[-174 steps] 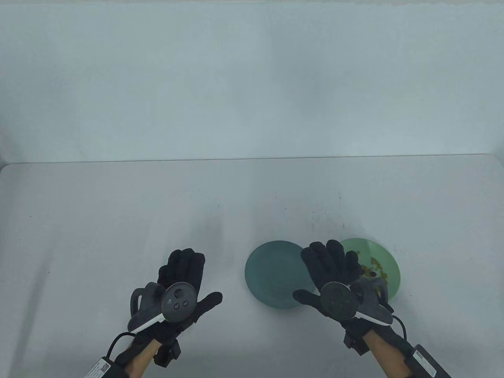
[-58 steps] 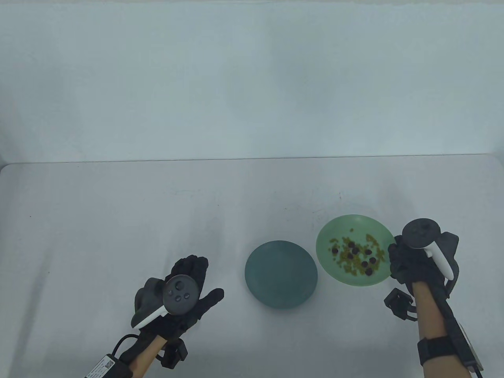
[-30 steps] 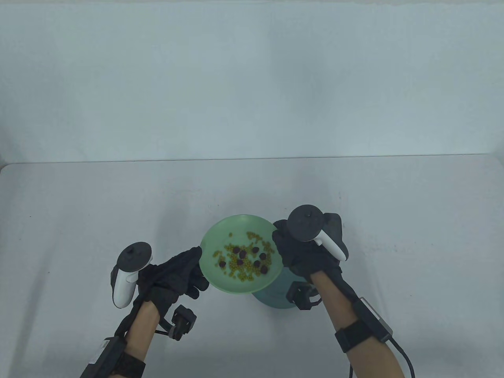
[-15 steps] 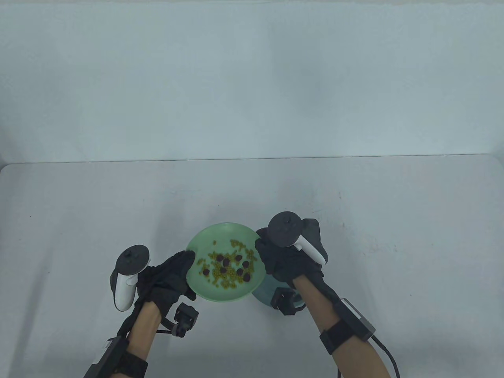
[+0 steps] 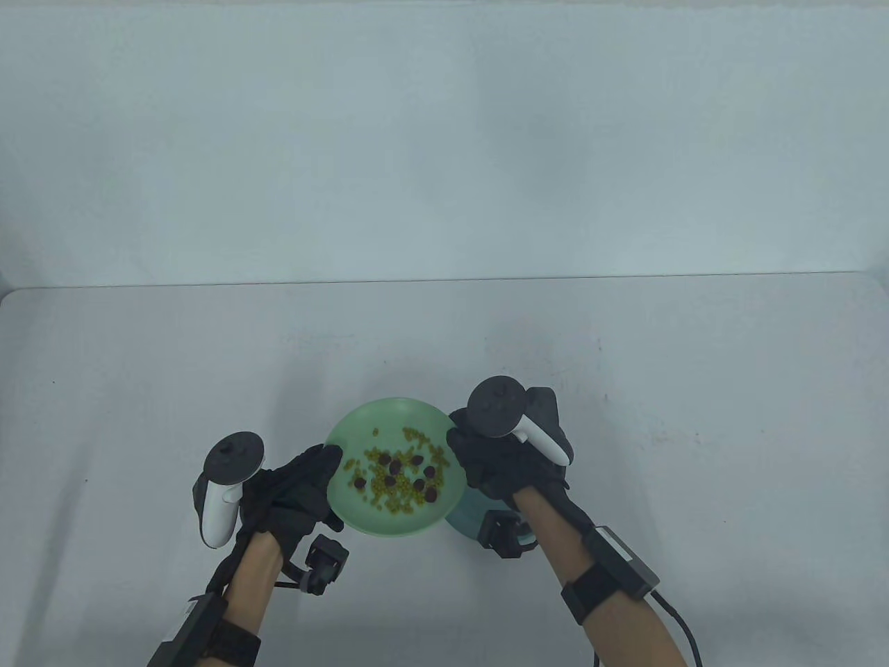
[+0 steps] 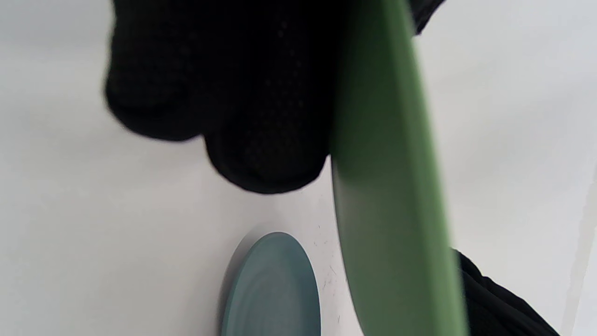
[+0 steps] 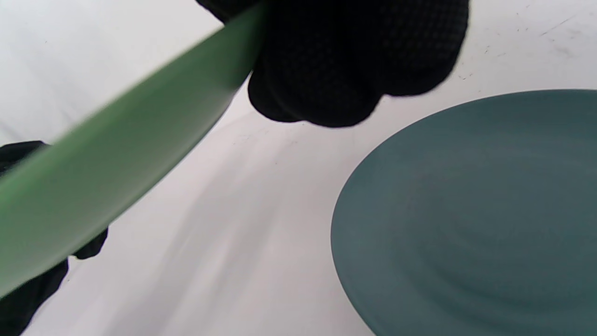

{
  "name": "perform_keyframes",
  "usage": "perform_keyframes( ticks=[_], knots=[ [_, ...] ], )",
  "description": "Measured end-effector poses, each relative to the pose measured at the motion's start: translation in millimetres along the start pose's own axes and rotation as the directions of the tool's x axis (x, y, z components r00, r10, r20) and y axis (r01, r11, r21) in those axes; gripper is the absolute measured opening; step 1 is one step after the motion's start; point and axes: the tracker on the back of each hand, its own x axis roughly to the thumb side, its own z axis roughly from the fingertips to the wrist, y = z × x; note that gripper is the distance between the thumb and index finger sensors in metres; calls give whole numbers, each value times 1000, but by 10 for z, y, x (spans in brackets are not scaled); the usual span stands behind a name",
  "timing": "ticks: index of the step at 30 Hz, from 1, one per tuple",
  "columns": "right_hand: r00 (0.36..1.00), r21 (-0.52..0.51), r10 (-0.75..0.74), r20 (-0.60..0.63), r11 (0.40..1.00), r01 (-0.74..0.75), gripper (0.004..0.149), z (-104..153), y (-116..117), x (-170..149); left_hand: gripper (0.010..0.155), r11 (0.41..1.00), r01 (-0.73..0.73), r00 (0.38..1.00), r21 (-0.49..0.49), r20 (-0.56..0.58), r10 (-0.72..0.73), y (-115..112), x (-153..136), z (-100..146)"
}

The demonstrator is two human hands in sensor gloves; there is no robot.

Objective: Pick cranberries with hand pinch into plate

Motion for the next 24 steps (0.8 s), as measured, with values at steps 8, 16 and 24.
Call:
perform_keyframes(
  ticks=[8, 16, 24],
  knots=[
    [987, -76, 158, -22, 984, -159, 58, 89, -289, 66, 47, 1000, -15, 1000, 27, -18, 15, 74, -38, 9],
    [910, -174, 415, 3, 896, -408, 52, 190, -553, 465, 47, 999, -12, 999, 46, -33, 14, 117, -65, 6],
    [820, -170, 566, 78, 818, -549, 49, 131, -434, 939, 47, 999, -20, 999, 46, -34, 22, 123, -61, 12]
  ],
)
